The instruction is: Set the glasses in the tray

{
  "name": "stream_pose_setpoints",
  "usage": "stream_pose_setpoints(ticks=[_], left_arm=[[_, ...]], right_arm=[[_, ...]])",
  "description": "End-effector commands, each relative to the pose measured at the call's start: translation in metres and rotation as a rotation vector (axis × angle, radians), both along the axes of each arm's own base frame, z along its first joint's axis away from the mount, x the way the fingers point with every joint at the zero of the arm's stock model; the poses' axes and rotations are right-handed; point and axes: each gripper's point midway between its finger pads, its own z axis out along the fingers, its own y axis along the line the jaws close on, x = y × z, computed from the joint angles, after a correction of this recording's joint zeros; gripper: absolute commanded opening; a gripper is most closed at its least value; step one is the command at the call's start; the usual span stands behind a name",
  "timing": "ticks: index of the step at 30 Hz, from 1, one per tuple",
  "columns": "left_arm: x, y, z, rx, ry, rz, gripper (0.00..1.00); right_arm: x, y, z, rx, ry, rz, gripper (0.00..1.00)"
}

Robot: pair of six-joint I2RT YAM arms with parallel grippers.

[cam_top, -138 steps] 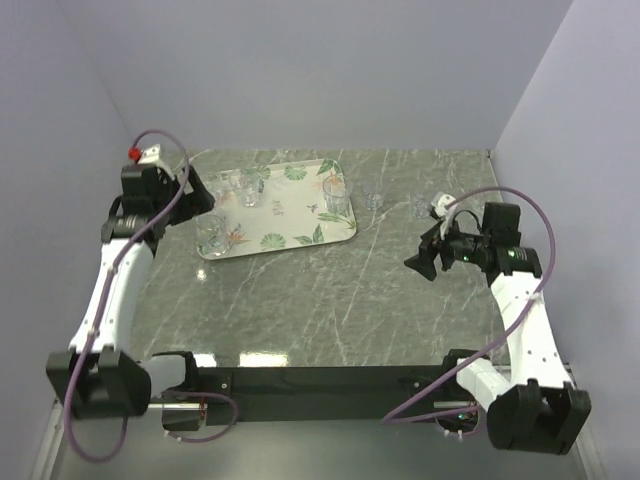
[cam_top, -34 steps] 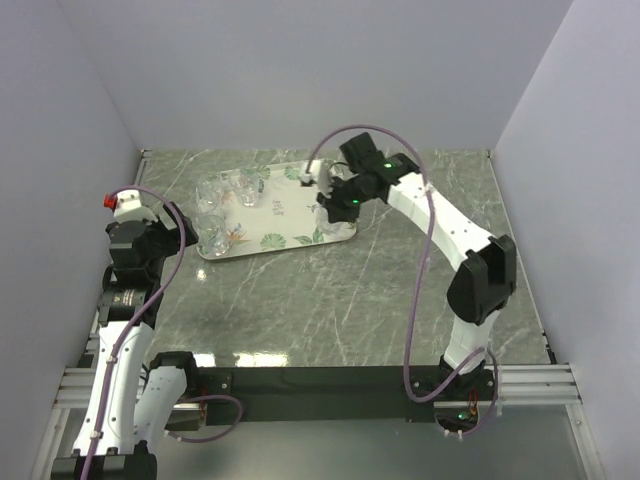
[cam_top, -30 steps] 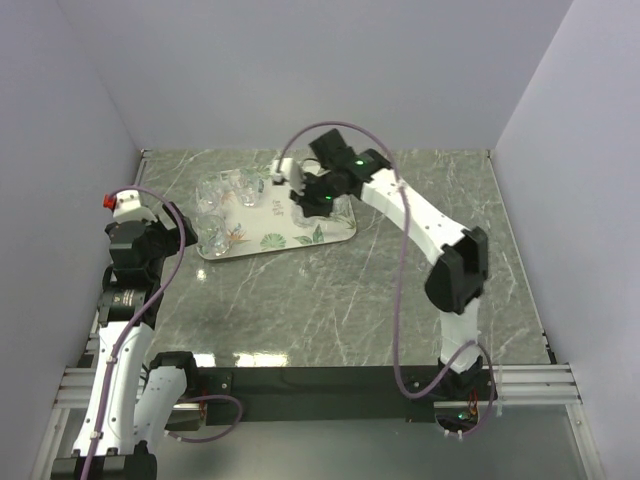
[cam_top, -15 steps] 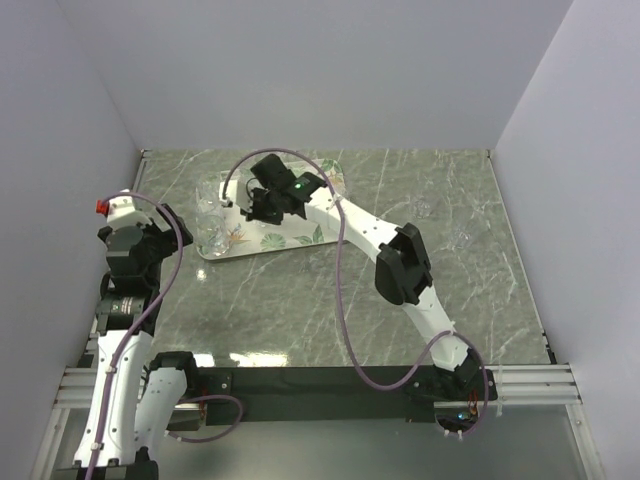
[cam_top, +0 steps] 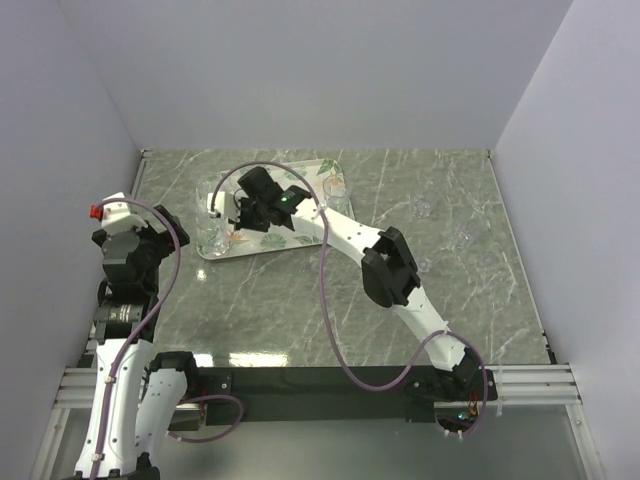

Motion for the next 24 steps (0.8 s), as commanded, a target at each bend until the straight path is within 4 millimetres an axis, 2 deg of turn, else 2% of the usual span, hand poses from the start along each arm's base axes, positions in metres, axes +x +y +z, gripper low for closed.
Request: stream_pose_setpoints(ticks=[1,7,12,15,16,18,19,22,24], left_arm=[[0.000,0.005,0.008,0.019,-0.041,0.020,0.99],[-0.001,0.005,0.010,0.020,-0.050,0.022,0.99],[-0.002,0.005,0.010,0.020,-0.052,0.022,0.99],[-0.002,0.004,0.012,0.020,-0.057,0.020,0.99],[-0.002,0.005,0.010,0.020,-0.054,0.020,0.99],[-0.002,0.004,0.011,0.020,-0.057,0.020,0.99],[-0.002,0.004,0.011,0.020,-0.055,0.019,0.99],[-0.002,0.004,0.012,0.020,-0.060,0.019,0.99],[-0.002,0.004,0.011,0.021,-0.056,0.017,0.99]], right_arm=[[0.004,0.023,0.021,0.065,-0.078,0.023,0.00],[0.001,0.024,0.011,0.050,-0.070,0.027,0.00],[0.000,0.023,0.006,0.037,-0.068,0.024,0.08],[0.002,0.022,0.008,0.040,-0.073,0.017,0.21],[0.002,0.023,0.009,0.045,-0.076,0.015,0.29],[0.005,0.022,0.016,0.052,-0.088,0.005,0.36],[0.005,0.023,0.018,0.060,-0.092,0.001,0.44],[0.007,0.023,0.031,0.081,-0.107,-0.012,0.55],[0.010,0.023,0.041,0.096,-0.127,-0.027,0.59]])
